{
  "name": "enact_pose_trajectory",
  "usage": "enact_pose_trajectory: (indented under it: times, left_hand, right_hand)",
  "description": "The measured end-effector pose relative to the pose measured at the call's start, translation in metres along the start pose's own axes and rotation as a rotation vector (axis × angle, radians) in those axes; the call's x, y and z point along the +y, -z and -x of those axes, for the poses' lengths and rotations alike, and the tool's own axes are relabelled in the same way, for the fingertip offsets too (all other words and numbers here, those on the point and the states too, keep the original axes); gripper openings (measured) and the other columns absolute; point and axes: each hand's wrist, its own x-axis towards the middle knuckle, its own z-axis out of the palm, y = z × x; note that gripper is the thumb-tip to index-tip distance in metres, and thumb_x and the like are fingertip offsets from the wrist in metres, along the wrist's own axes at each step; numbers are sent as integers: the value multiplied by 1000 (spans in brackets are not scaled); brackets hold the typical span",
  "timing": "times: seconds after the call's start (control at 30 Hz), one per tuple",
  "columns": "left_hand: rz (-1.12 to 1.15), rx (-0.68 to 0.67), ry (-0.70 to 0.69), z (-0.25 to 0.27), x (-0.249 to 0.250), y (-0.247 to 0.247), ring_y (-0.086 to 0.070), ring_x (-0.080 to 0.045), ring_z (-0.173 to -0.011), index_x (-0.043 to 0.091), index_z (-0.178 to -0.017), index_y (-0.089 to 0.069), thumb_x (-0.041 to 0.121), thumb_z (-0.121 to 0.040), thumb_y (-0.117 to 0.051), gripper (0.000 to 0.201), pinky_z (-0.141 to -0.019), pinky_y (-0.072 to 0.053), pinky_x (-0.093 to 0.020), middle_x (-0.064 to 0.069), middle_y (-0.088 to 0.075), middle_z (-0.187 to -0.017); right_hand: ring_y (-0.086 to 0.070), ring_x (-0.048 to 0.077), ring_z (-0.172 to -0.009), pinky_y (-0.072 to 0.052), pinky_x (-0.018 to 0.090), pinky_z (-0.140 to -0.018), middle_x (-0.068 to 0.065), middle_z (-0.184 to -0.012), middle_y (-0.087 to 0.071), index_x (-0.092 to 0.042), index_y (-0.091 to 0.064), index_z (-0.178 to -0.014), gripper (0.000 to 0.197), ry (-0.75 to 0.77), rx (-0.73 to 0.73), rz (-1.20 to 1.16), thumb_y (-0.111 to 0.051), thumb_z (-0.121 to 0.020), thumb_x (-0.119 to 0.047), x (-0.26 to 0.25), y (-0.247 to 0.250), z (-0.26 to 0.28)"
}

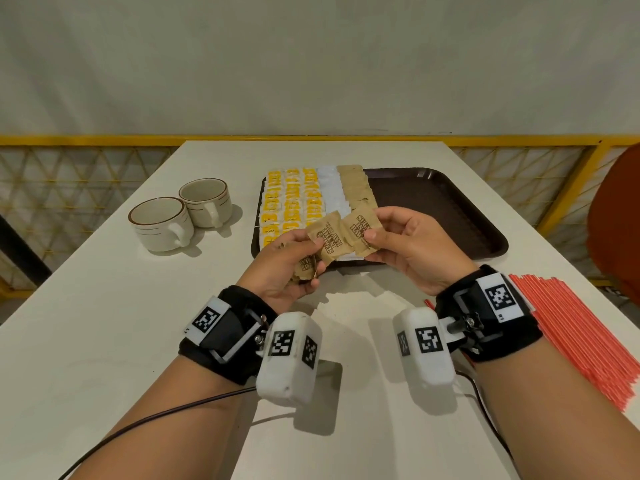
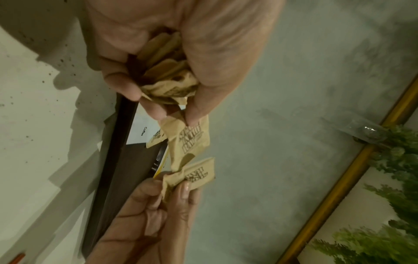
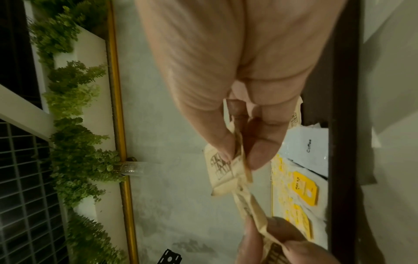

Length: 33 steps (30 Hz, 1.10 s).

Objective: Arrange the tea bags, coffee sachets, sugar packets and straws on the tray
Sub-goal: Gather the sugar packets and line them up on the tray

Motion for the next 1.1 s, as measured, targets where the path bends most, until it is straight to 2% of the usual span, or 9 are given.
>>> enact_pose_trajectory:
  times: [0.07,0.23,0.43,0.57,0.63,0.73,0.87,1.0,1.1]
  left_hand:
    - [-45,25,-37,0,-1,1,-55,-10,-54,19,-98,-59,15,-90,-61,9,-50,-40,-20,-5,-66,-79]
    - [-135,64,-85,1,-2,1,-54,-12,-53,15,-106,-63,19,-89,-64,18,-51,-36,-24,-3,-66,-74]
    - [-228,39,-62,1,-4,-1,-52,-13,-52,15,-93,-67,22,-89,-63,9,-52,-33,-24,-5,-66,-72]
    - [-239,31,-59,1,-5,-1,-51,-14,-52,15,-90,-66,20,-91,-60,8,-52,-32,-25,-6,-62,-70]
    - [-235,-8,-45,1,-6,-2,-51,-15,-54,14,-90,-66,20,-91,-60,8,-52,-34,-25,-7,-61,-72]
    - [-223,-57,-10,2,-6,-3,-56,-16,-58,15,-94,-67,21,-89,-62,9,-53,-39,-25,-7,-64,-76]
    - [-82,-114,63,3,-2,-6,-60,-21,-71,16,-95,-68,29,-92,-56,18,-54,-42,-25,-10,-65,-88]
    - [213,-82,74,0,0,-8,-66,-23,-77,18,-89,-66,48,-92,-49,35,-59,-51,-27,-10,-69,-90]
    - [411,-82,77,-2,-2,-11,-67,-27,-87,14,-106,-62,55,-89,-44,48,-71,-58,-37,-16,-67,-104]
  right_hand:
    - [-67,22,-86,-57,33,-74,15,-102,-68,-8,-61,-107,22,18,33,8,-56,-89,3,-1,1,-1]
    - [-67,23,-90,-58,29,-67,14,-106,-66,-11,-60,-103,18,34,90,-46,-54,-91,1,-3,5,-1]
    - [-67,28,-84,-54,41,-80,13,-87,-71,-4,-62,-98,36,74,21,109,-74,-64,-11,2,1,-1]
    - [-69,21,-73,-58,28,-64,15,-84,-71,-6,-64,-86,25,50,-8,213,-77,-65,-7,7,-3,0]
    - [-63,28,-75,-58,38,-70,27,-87,-64,-9,-67,-83,21,52,13,265,-80,-66,-8,10,-5,-1]
    - [-58,28,-79,-53,45,-79,18,-84,-64,-14,-68,-77,18,29,11,303,-81,-65,-11,11,-7,0]
    - [-65,25,-80,-53,41,-81,15,-85,-69,-10,-62,-80,18,-22,-21,347,-76,-73,-1,8,-7,-1]
    - [-68,20,-71,-55,36,-73,12,-81,-68,-8,-58,-91,19,-82,17,113,-70,-77,-1,-1,-10,-6]
    - [-67,19,-68,-55,32,-64,11,-76,-67,-7,-57,-92,15,-111,25,-19,-64,-83,2,-6,-20,-8]
